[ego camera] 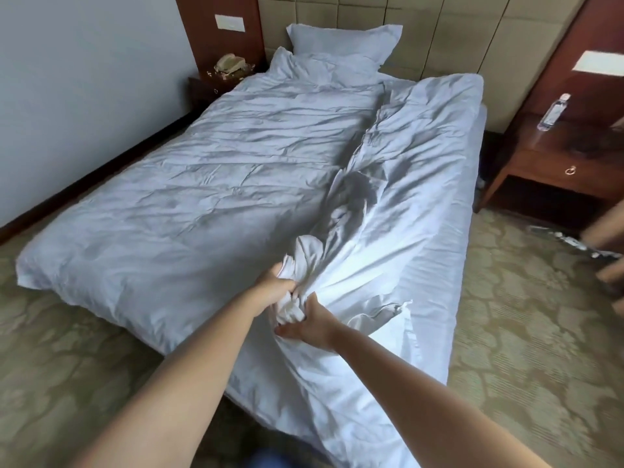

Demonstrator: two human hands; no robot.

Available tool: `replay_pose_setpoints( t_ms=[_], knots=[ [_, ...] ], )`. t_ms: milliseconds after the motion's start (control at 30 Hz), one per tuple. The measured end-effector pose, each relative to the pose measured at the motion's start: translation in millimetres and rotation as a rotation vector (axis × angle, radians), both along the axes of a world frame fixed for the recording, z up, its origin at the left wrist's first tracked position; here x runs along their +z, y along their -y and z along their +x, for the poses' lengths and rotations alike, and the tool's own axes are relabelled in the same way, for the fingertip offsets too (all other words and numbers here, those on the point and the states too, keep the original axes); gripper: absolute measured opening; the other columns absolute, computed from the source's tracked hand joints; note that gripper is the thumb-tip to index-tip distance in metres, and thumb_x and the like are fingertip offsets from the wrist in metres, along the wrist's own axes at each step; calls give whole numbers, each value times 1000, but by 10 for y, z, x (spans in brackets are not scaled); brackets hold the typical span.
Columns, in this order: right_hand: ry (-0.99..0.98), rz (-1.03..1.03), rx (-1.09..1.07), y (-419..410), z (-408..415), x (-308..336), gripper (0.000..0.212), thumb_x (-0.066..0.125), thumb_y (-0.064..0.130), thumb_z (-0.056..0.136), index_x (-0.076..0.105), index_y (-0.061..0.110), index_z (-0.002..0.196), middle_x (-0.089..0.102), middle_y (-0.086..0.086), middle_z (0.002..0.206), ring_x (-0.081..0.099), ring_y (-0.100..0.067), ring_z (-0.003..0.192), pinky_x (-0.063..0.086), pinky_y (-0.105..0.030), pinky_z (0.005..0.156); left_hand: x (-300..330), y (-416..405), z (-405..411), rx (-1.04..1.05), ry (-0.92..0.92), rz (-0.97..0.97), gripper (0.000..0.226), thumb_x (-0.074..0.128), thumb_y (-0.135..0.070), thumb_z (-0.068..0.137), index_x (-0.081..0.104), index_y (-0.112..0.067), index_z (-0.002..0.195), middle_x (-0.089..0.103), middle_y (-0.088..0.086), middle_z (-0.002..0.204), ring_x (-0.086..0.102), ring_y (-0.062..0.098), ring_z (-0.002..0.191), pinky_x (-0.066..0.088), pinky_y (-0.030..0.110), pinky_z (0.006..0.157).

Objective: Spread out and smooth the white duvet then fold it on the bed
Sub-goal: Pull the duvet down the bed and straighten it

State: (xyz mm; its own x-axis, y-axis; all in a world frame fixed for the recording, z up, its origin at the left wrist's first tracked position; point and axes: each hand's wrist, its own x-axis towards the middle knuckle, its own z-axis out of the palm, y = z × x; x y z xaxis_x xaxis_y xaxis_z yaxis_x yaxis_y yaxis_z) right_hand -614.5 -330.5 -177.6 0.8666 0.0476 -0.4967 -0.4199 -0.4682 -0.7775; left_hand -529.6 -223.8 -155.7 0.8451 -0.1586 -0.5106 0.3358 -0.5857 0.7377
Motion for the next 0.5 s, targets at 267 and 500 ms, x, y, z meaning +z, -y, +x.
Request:
replay_pose_setpoints(
  t_ms=[267, 500],
  knots=[
    [54, -114, -36, -439, 591, 206, 75, 81, 48, 59, 43, 9, 110, 63, -5, 111, 60, -20, 105, 48, -35, 91, 70, -371, 487, -96, 65, -30, 48, 49, 5, 75, 60, -15, 118, 66, 13, 108, 63, 25, 95, 50, 29, 76],
    [196, -142, -297, -1335, 1397, 714, 66, 82, 41, 63, 43, 10, 107, 63, -6, 110, 60, -22, 103, 47, -35, 88, 678, -1104, 1426, -328, 225, -114, 49, 50, 7, 77, 59, -14, 121, 65, 7, 106, 58, 19, 89, 46, 24, 72]
  ],
)
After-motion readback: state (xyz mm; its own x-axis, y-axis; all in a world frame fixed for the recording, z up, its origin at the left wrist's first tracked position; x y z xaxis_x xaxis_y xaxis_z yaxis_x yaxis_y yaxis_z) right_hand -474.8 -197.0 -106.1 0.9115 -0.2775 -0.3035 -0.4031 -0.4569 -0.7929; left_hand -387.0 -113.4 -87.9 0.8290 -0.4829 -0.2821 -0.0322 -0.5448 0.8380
